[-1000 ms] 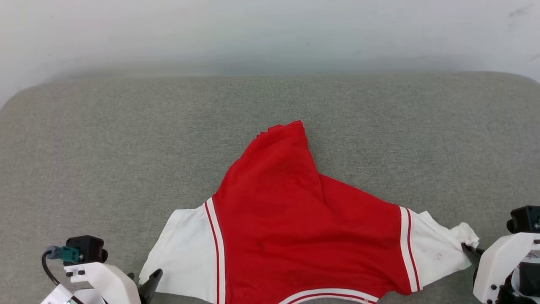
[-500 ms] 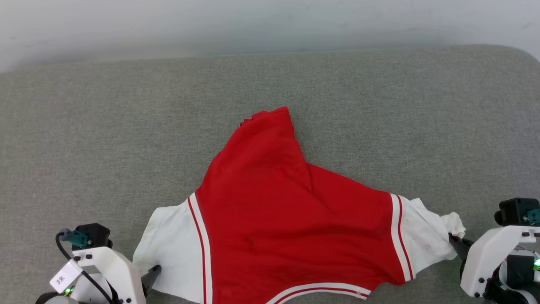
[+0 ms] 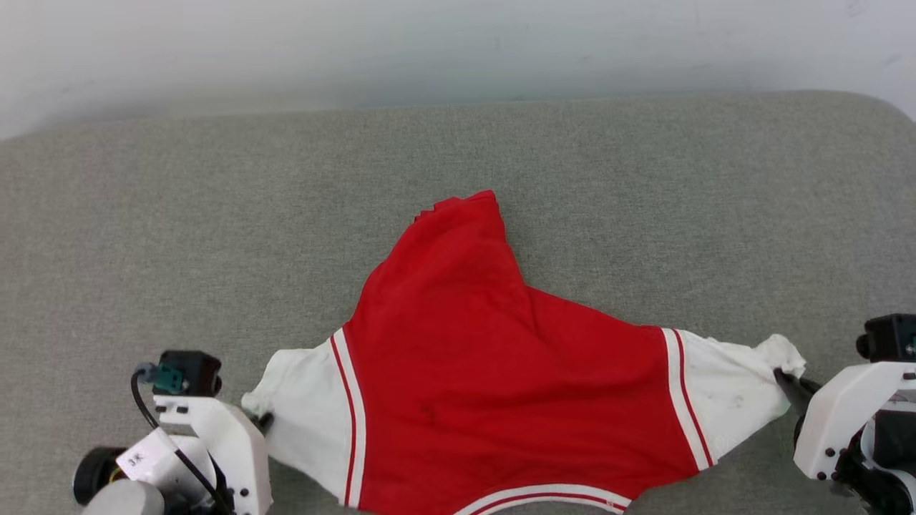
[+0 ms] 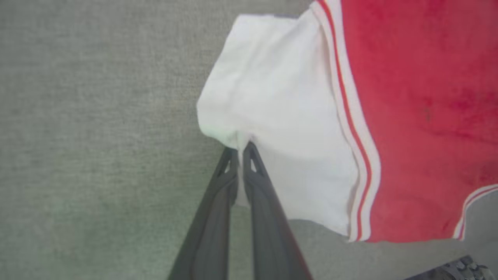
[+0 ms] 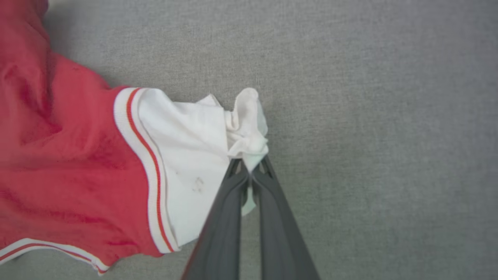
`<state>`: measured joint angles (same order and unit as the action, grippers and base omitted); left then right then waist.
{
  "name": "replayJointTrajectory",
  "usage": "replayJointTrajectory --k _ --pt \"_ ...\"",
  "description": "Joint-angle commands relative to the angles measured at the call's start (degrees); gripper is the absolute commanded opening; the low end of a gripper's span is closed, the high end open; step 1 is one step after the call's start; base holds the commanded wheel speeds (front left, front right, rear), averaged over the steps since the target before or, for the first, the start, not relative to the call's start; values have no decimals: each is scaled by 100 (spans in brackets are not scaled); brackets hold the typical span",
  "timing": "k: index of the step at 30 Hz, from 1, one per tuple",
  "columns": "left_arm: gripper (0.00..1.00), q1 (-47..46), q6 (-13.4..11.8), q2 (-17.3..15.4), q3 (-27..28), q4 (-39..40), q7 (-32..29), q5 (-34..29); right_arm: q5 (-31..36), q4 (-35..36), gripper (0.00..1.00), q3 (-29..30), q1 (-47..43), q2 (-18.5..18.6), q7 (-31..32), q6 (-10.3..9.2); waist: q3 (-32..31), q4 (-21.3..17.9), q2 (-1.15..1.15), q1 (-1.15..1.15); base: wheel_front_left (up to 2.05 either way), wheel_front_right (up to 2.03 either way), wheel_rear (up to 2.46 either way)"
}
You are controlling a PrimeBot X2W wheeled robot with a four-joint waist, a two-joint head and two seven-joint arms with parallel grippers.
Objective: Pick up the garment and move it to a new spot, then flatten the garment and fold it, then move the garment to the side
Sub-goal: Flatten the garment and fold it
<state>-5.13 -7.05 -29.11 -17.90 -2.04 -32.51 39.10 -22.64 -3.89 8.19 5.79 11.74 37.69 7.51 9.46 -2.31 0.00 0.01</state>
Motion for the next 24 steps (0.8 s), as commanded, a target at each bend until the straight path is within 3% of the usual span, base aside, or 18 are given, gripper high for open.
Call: replayJointTrajectory --k 1,10,24 --pt "0 -127 -34 -84 45 74 60 -74 16 11 0 -15 87 44 -60 -5 -99 54 0 -1 0 0 0" --pt "0 -1096 -171 -100 289 317 693 -533 130 105 0 -168 829 275 -369 -5 -340 160 0 -1 0 0 0" --pt "0 -4191 80 193 433 -1086 1657 -999 98 -765 0 -570 3807 741 -1082 -5 442 120 0 -1 0 0 0"
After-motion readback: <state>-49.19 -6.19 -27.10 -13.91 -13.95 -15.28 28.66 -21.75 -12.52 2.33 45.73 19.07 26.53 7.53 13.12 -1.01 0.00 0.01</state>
